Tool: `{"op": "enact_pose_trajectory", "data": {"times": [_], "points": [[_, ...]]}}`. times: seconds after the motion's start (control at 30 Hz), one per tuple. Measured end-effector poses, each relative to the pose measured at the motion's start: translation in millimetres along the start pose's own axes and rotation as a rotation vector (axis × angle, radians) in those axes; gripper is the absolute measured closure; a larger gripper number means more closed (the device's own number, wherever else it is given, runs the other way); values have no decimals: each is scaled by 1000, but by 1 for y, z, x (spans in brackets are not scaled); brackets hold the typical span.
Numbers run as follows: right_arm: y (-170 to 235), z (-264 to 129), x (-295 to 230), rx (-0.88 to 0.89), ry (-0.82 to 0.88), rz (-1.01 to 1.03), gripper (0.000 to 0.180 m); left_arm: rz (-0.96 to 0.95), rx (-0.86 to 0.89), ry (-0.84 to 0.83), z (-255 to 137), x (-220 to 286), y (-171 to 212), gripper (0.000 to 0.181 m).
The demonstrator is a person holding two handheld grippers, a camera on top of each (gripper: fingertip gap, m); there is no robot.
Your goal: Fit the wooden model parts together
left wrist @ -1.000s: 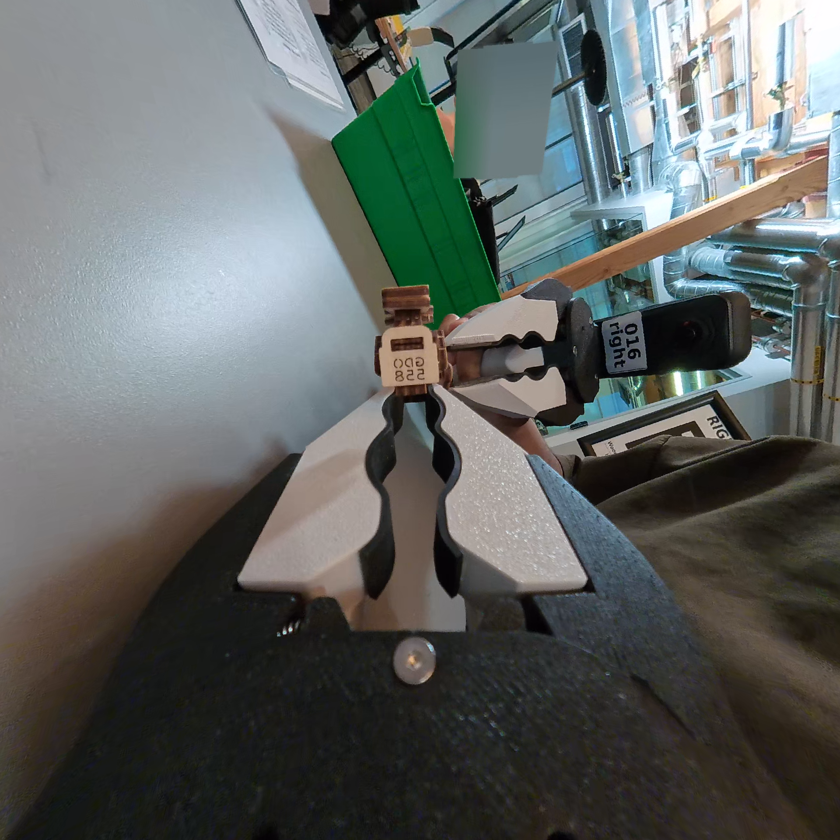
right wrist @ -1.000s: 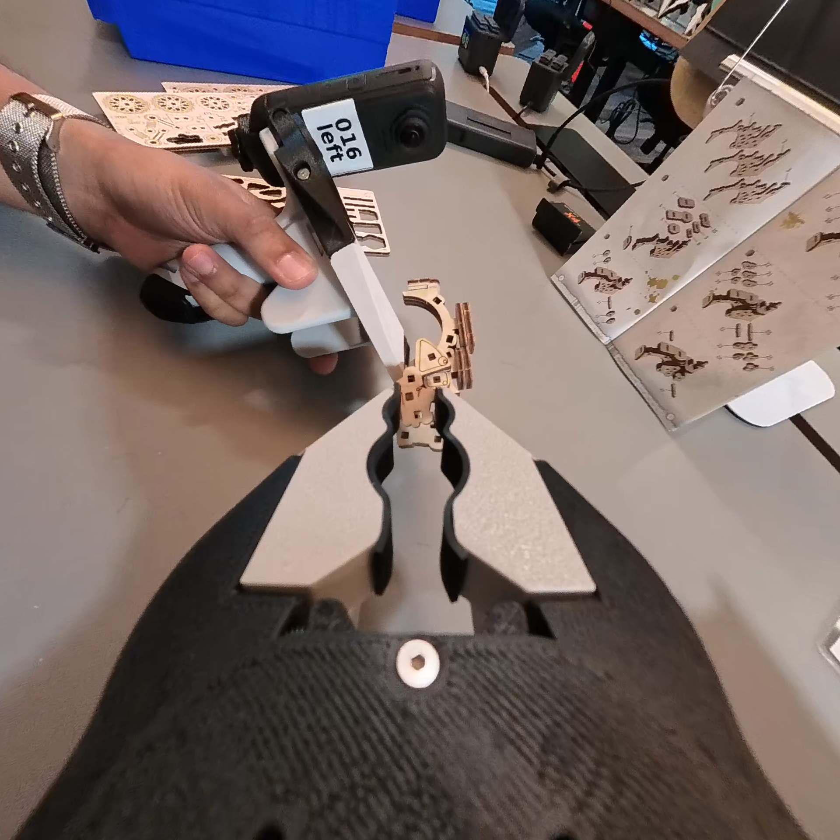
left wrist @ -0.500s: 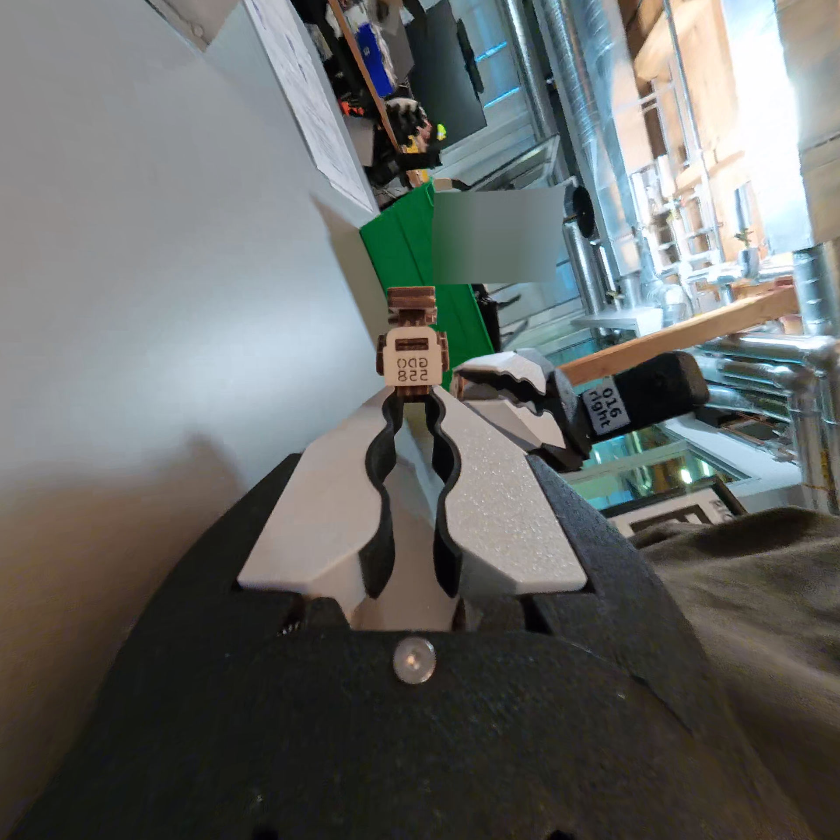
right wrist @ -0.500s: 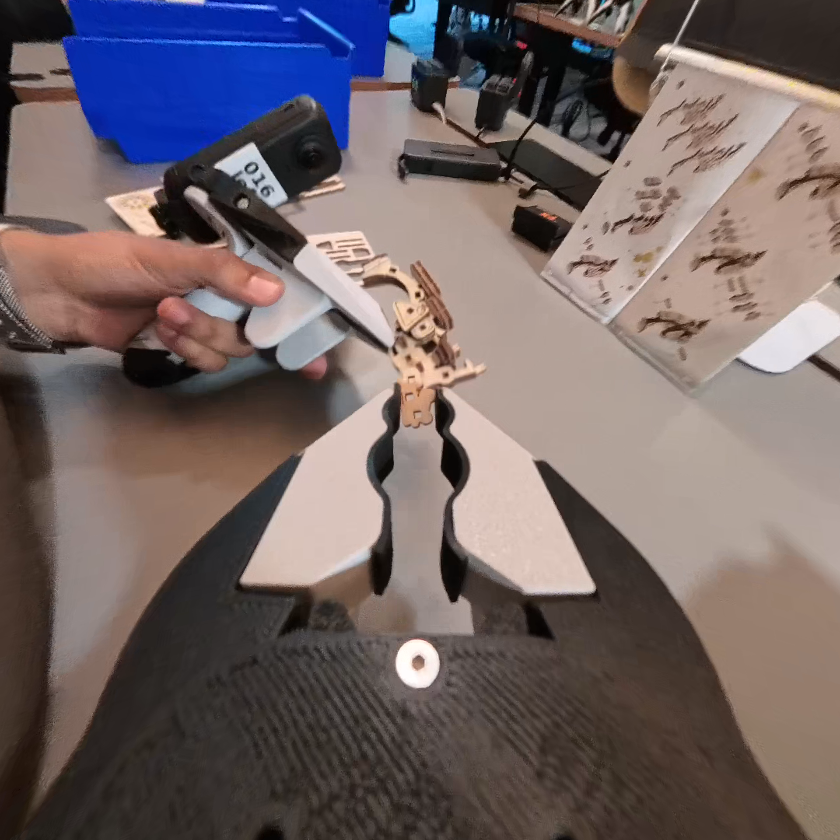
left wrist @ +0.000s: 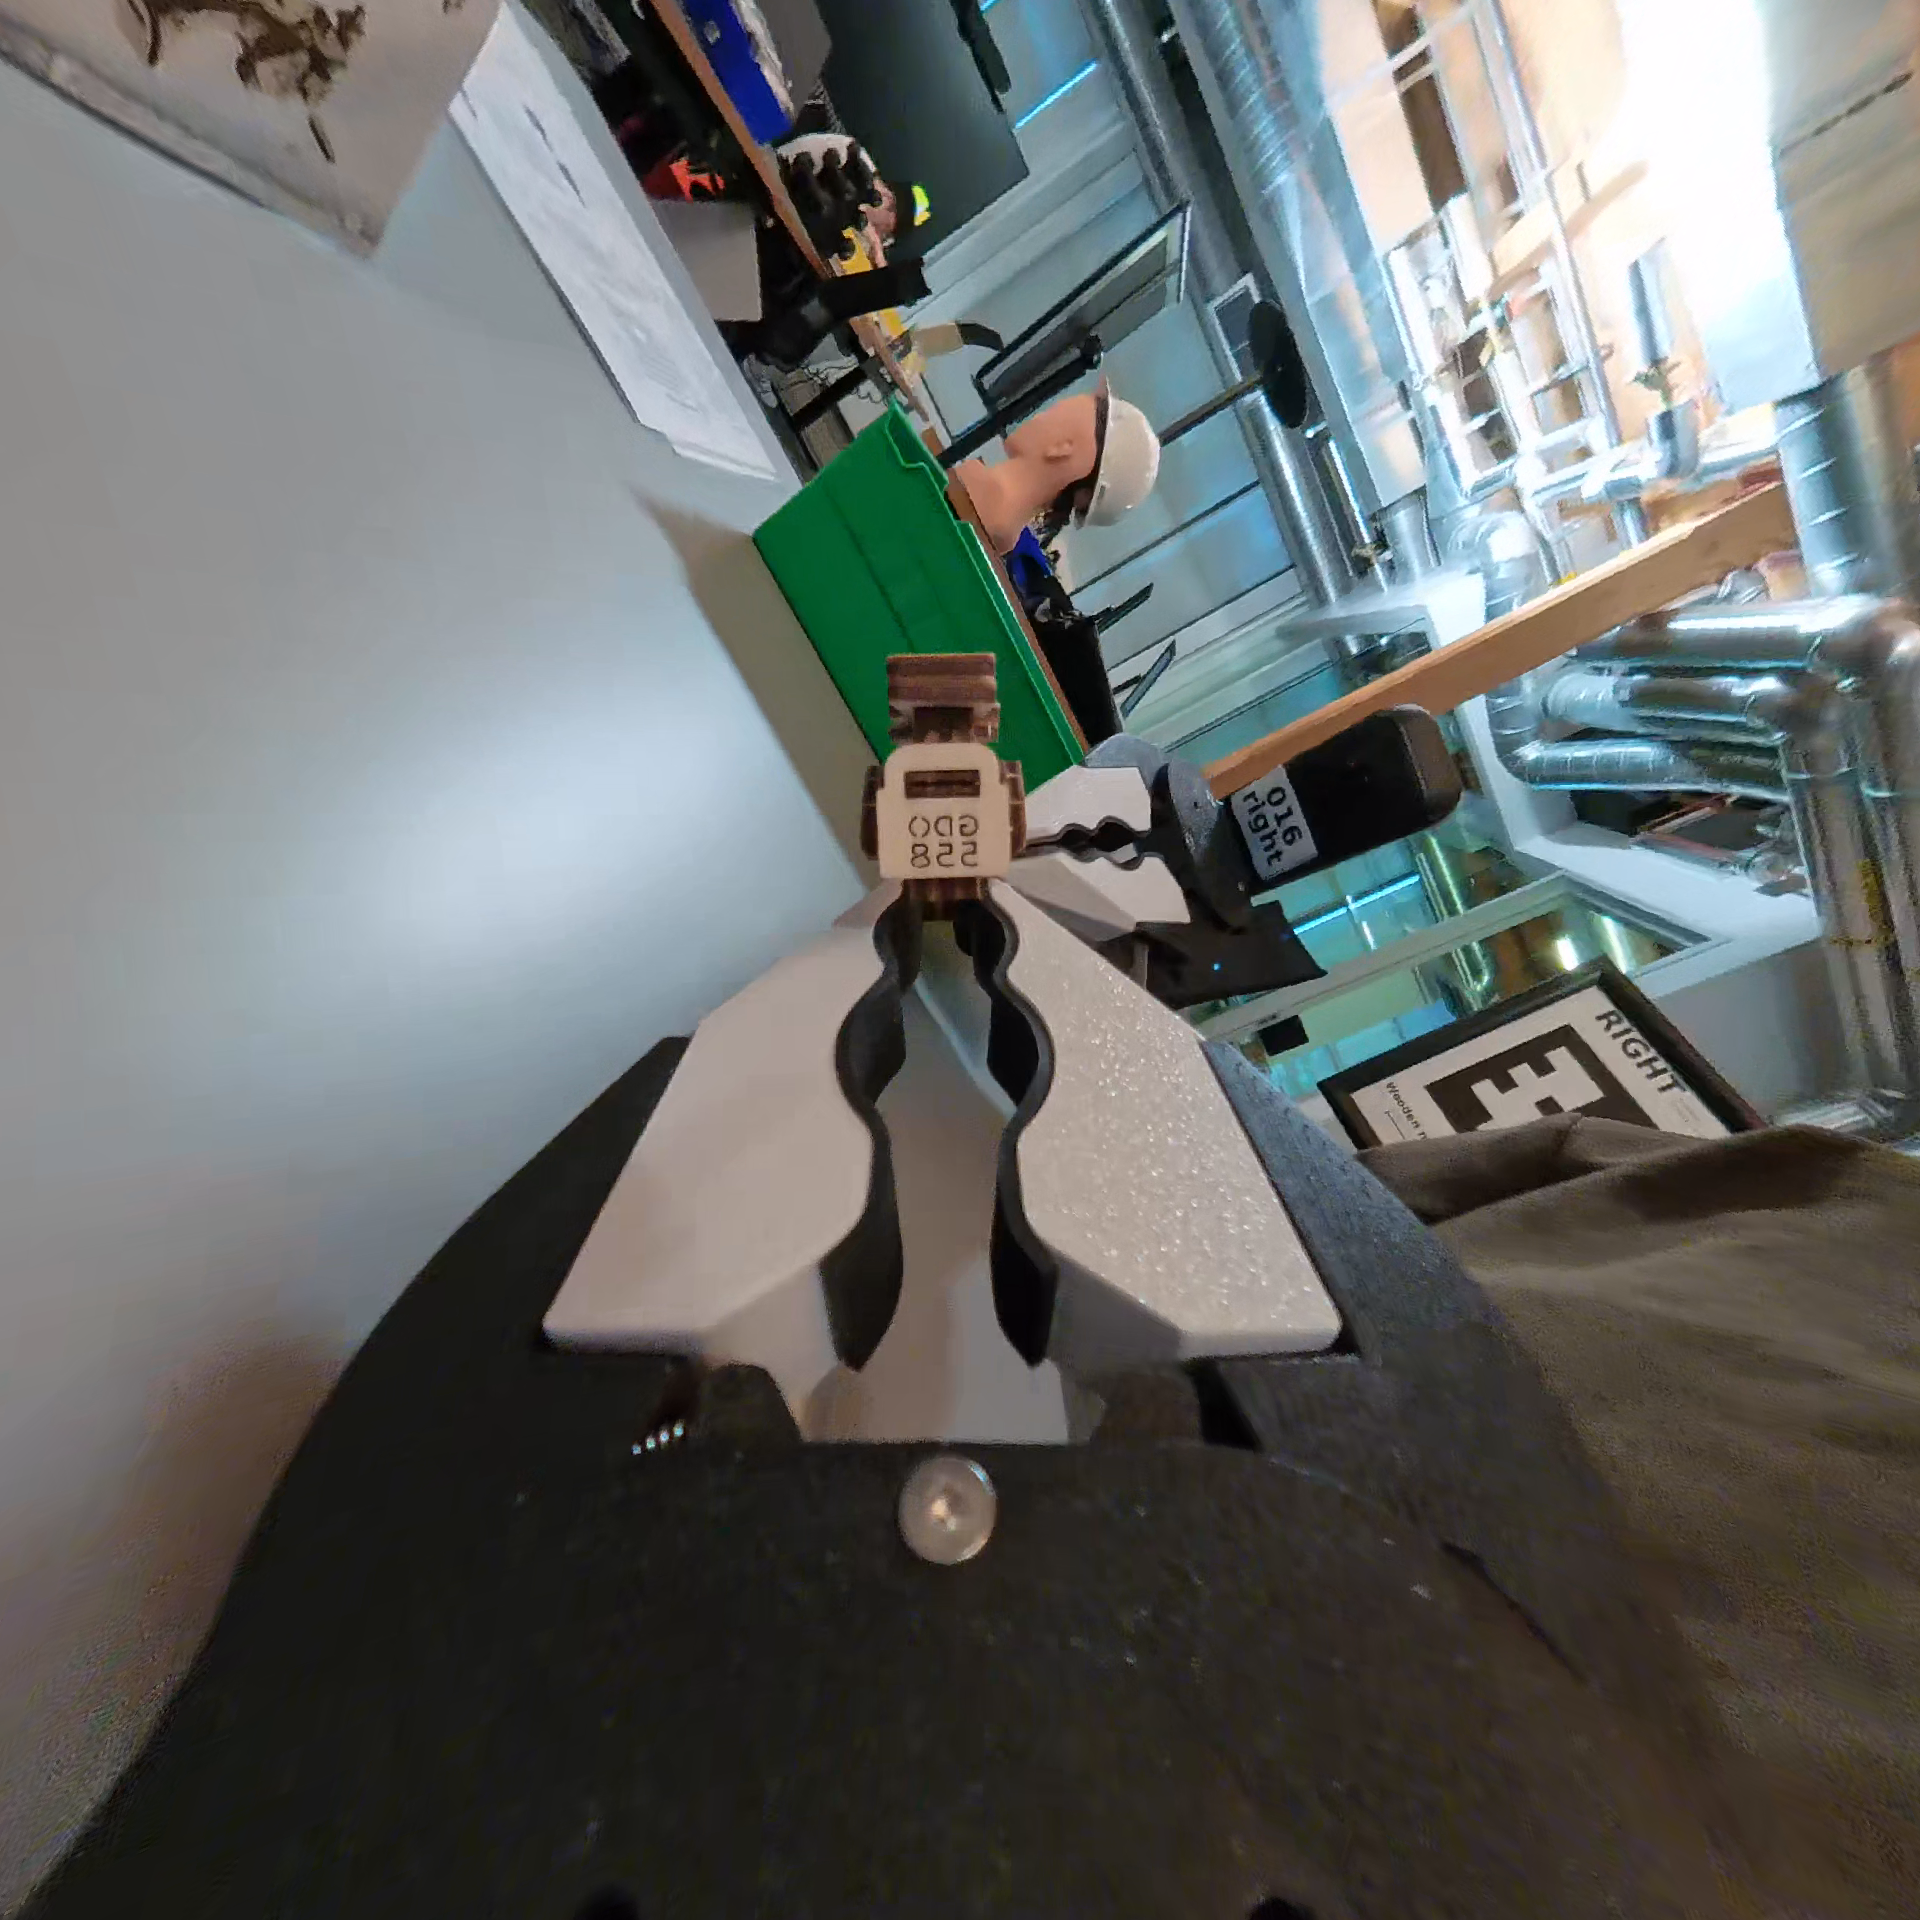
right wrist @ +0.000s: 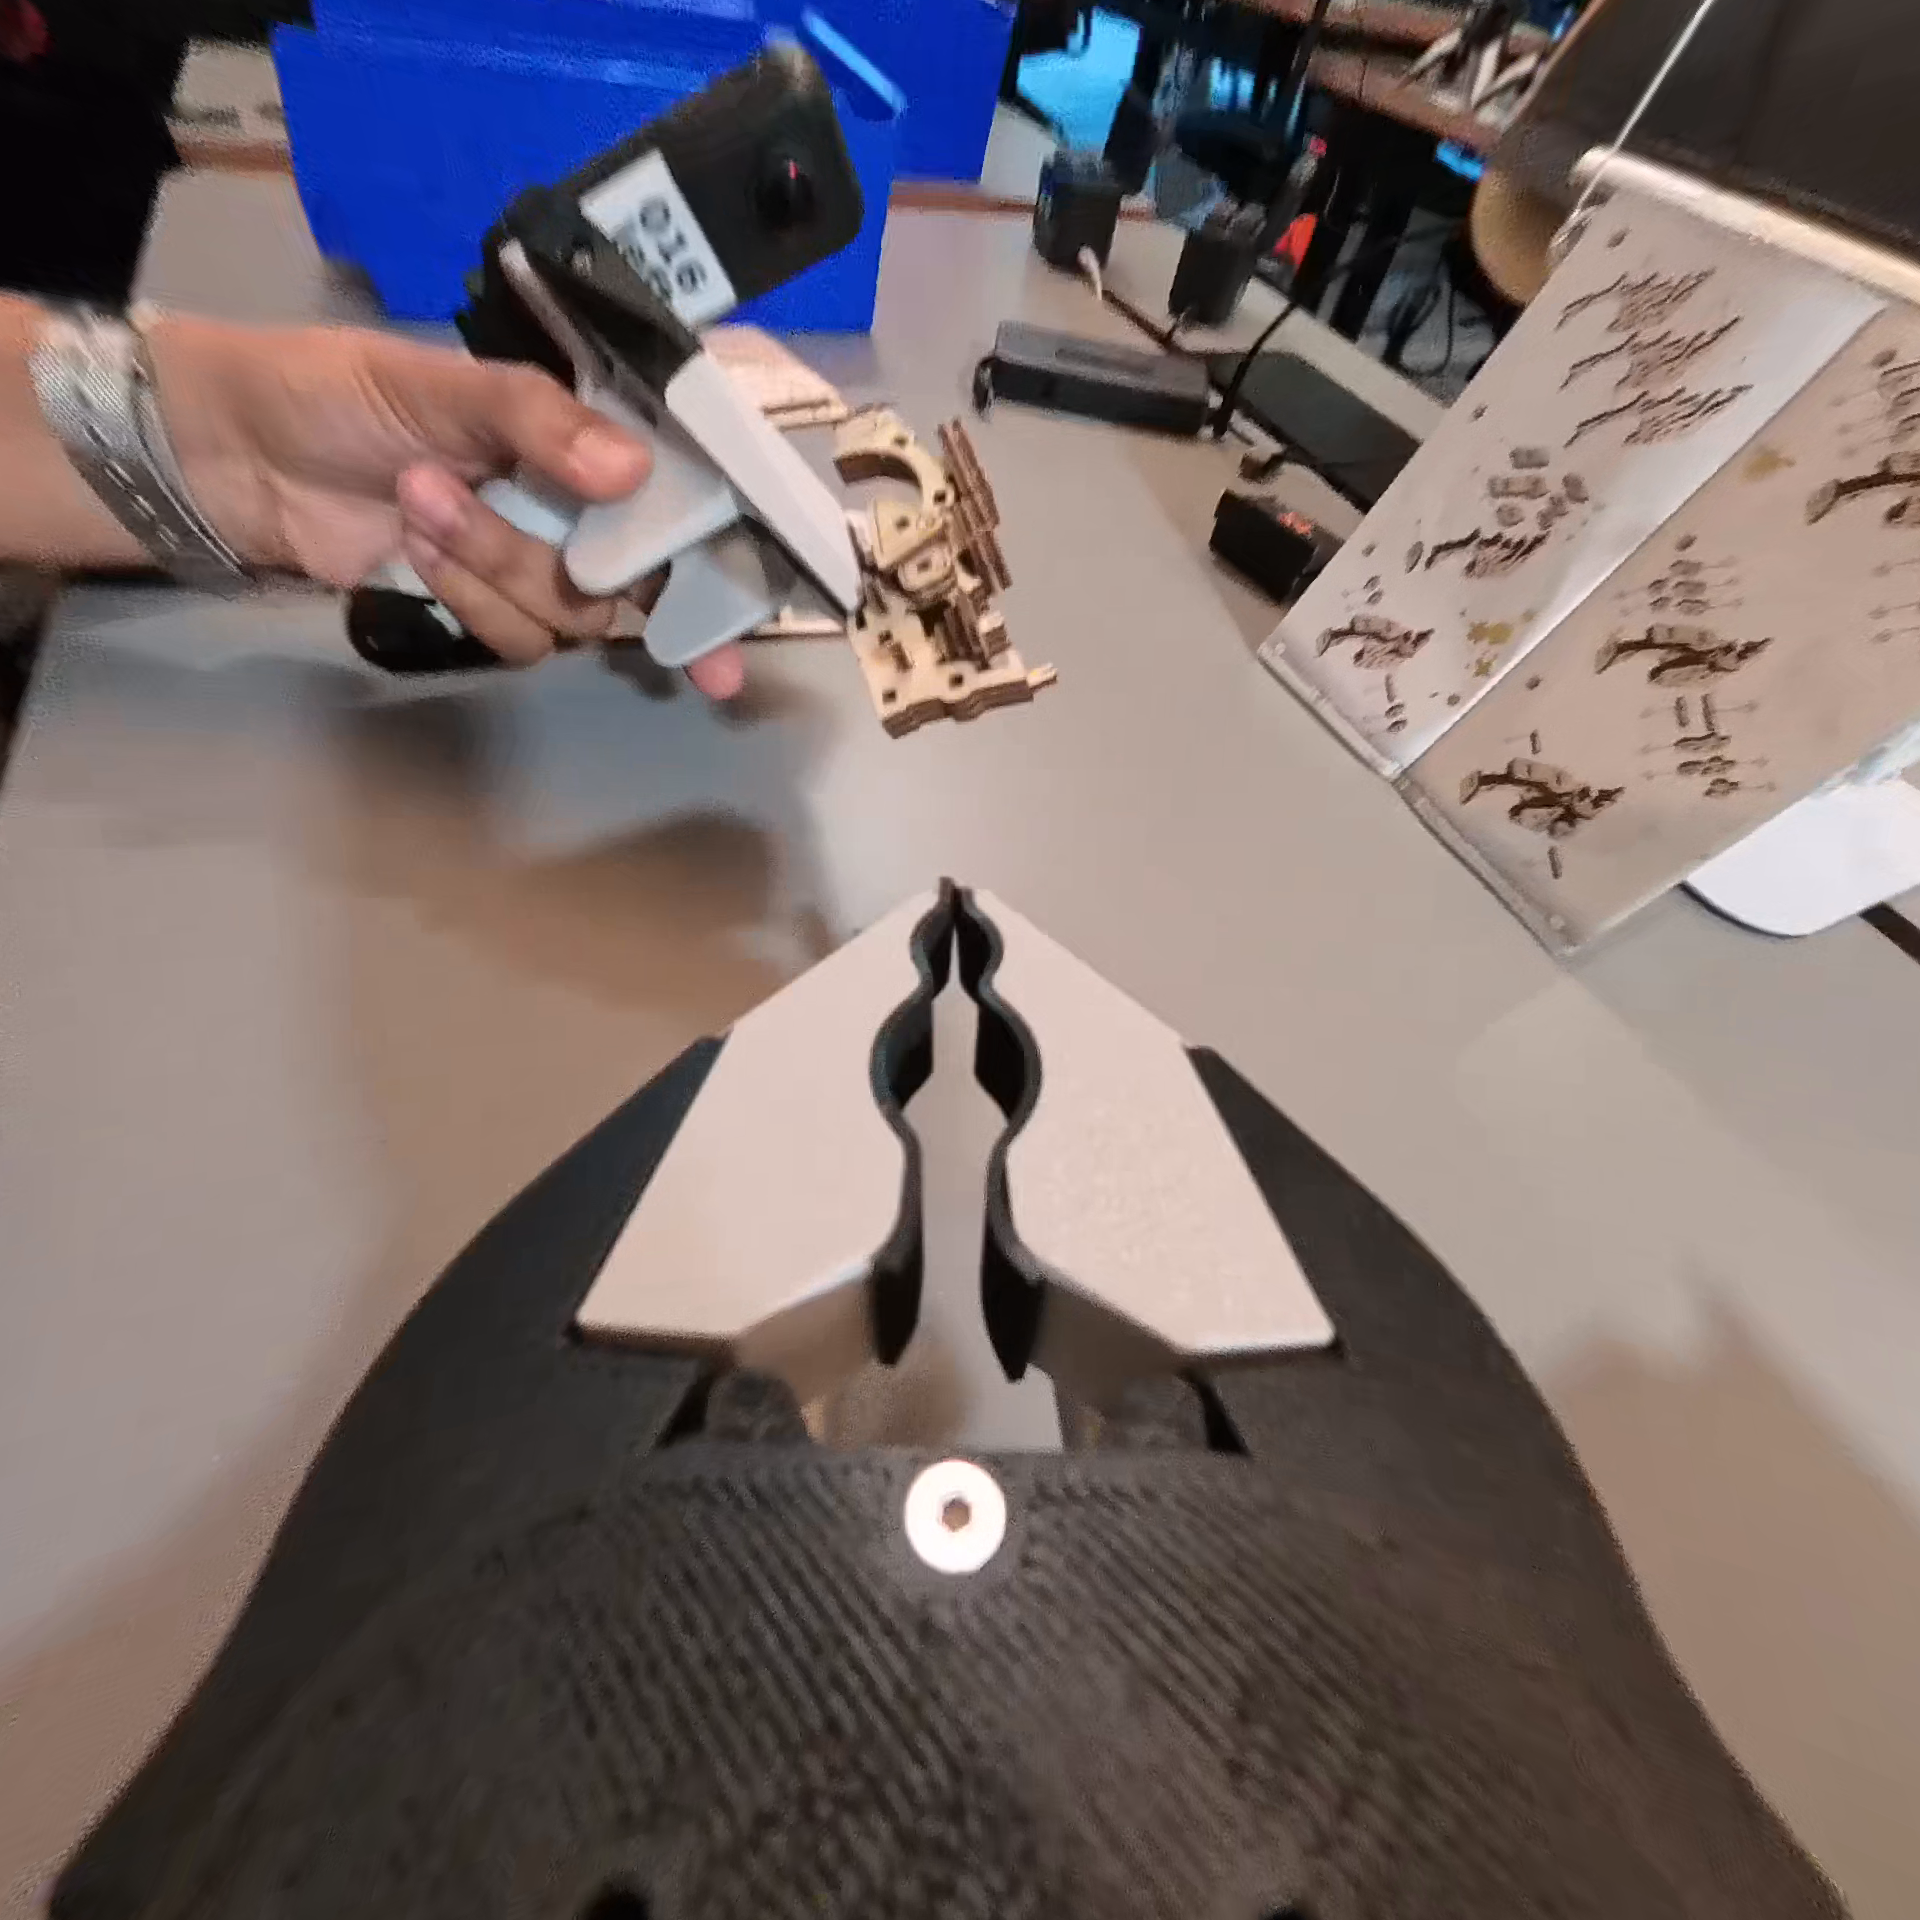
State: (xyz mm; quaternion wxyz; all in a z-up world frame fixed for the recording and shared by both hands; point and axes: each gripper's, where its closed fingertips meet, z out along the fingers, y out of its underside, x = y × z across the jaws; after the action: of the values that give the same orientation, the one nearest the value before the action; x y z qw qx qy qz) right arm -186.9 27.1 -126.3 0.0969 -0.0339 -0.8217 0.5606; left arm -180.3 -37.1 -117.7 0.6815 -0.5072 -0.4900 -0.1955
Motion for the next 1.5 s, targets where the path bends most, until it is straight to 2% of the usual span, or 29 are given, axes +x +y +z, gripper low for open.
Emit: {"op": "enact_pose_trajectory", "data": {"times": [0.13, 0.23, 0.33, 0.43, 0.57, 0.8, 1.0, 1.1, 1.13, 1.23, 1.33, 1.5], "points": [[-22, -17, -4, 112, -26, 61, 180, -58, 7, 20, 4, 3, 5, 175], [-9, -27, -12, 32, 34, -2, 180, 15, -11, -66, -1, 7, 28, 175], [-5, -34, -9, 3, 86, -33, 180, 107, 37, -139, -12, 9, 23, 175], [9, -19, -18, -57, 33, 30, 180, 200, 104, -210, -33, 7, 6, 175], [18, 2, -45, -129, -26, 123, 167, 230, 103, -234, -40, 9, 12, 175], [36, 20, -70, -246, -43, 5, 161, 128, 69, -158, -29, 11, 29, 175], [43, 51, -62, -297, -112, -38, 147, 142, 77, -149, -21, -1, 5, 175], [46, 63, -67, -318, -220, -114, 137, 208, 81, -157, -13, -6, -17, 175], [47, 67, -69, -321, -260, -126, 139, 237, 66, -173, -11, -9, -21, 175], [48, 65, -77, -345, -368, -73, 166, 265, 56, -159, -8, -8, -26, 175], [50, 58, -76, -358, -377, -36, 168, 221, 79, -128, -10, -5, -27, 175], [52, 47, -54, -342, -300, 11, 168, 197, 76, -114, -9, -5, -25, 175]]}}
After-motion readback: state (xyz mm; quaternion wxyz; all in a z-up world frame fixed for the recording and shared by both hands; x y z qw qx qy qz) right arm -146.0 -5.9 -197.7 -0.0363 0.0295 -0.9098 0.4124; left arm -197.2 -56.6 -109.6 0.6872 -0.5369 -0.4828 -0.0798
